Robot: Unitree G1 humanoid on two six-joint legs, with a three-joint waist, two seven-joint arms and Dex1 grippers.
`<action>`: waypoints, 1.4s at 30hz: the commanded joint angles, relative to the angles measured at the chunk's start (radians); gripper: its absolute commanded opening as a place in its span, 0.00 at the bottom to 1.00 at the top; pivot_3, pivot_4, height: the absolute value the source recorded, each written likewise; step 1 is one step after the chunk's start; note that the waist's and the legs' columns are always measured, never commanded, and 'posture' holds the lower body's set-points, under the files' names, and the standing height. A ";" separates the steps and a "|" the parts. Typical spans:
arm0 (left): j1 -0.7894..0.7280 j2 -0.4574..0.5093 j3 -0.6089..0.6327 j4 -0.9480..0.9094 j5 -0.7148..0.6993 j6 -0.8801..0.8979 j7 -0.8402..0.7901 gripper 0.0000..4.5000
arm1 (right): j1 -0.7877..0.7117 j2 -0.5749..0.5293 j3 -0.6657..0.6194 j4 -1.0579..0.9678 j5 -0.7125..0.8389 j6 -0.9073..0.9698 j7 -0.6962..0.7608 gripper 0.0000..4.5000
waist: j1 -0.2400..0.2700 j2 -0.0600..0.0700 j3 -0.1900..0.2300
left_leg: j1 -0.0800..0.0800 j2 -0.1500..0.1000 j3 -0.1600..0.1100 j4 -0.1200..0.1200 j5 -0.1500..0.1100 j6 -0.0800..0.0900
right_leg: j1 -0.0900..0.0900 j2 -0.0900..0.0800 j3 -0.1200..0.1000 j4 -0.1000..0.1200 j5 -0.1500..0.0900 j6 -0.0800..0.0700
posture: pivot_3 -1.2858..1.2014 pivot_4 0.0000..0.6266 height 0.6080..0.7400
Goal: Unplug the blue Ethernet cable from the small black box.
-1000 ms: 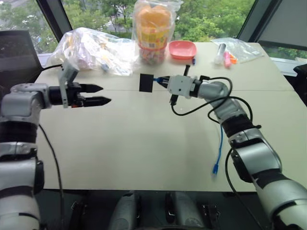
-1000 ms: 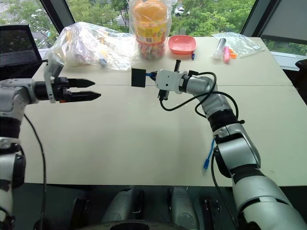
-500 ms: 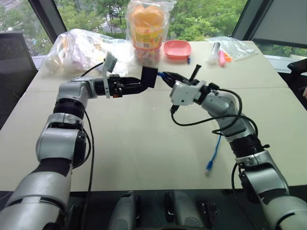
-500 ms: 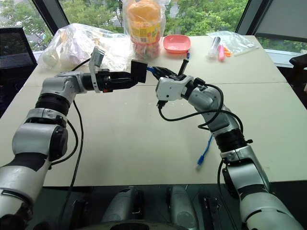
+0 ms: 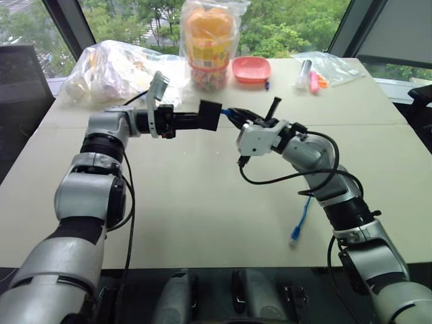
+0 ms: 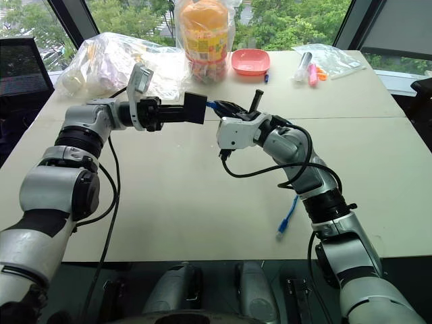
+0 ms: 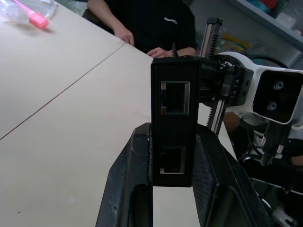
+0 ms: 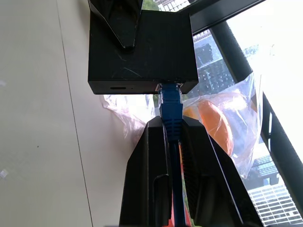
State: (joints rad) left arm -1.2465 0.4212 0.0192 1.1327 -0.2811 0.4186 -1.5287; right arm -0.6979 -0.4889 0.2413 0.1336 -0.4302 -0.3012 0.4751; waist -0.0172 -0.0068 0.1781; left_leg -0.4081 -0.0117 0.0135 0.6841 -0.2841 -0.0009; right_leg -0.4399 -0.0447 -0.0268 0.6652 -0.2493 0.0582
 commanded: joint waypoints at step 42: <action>0.268 0.034 0.026 -0.632 -0.289 0.427 -0.019 0.11 | 0.276 0.350 -0.400 -0.567 1.454 1.102 -0.181 0.81 | 0.003 0.000 0.000 | 0.001 0.002 -0.001 0.001 0.000 0.001 | 0.001 0.000 0.001 0.000 0.001 -0.002 | 0.52 0.24 1.00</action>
State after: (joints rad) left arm -0.9760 0.4497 0.0422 0.5359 -0.5468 0.8452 -1.5445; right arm -0.4134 -0.1371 -0.1599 -0.4028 1.0060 0.8221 0.2936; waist -0.0142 -0.0071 0.1780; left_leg -0.4071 -0.0092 0.0126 0.6845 -0.2844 -0.0002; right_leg -0.4385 -0.0447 -0.0262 0.6651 -0.2481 0.0565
